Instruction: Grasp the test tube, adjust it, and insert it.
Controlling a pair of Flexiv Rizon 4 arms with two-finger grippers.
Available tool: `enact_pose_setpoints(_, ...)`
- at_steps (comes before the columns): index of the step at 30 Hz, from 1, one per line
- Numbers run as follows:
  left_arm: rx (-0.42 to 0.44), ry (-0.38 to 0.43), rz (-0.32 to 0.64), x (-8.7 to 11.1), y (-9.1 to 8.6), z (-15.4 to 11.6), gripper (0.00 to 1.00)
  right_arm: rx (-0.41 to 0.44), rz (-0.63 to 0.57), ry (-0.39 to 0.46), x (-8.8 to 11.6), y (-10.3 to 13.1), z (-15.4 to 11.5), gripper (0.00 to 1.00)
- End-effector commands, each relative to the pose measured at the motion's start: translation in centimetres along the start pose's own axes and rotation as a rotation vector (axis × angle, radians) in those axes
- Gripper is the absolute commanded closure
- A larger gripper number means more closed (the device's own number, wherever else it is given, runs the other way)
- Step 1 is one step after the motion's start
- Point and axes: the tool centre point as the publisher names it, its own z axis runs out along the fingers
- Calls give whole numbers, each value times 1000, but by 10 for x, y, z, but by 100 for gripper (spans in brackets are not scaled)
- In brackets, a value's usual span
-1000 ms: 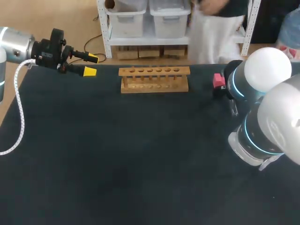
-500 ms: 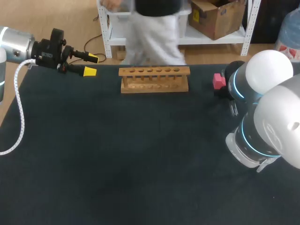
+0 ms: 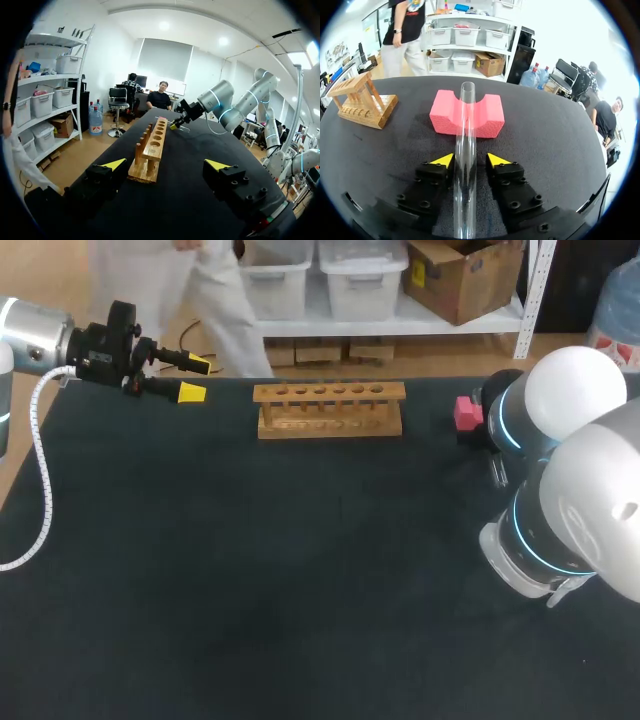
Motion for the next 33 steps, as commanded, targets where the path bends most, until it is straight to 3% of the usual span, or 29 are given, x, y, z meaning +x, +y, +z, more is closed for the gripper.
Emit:
enact_pose_setpoints(1,1,0,1,1,0,0,0,-3,3,5,0,1,-1,74)
enact_pose_setpoints(6,1,0,1,1,0,0,0,-8,6,7,0,1,-1,84)
enact_pose_setpoints(10,1,0,1,1,0,0,0,-10,19,7,0,2,-1,99)
enact_pose_setpoints(19,1,0,1,1,0,0,0,2,39,4,-2,2,-13,100)
enact_pose_setpoints(33,1,0,1,1,0,0,0,30,52,25,-17,26,-66,100)
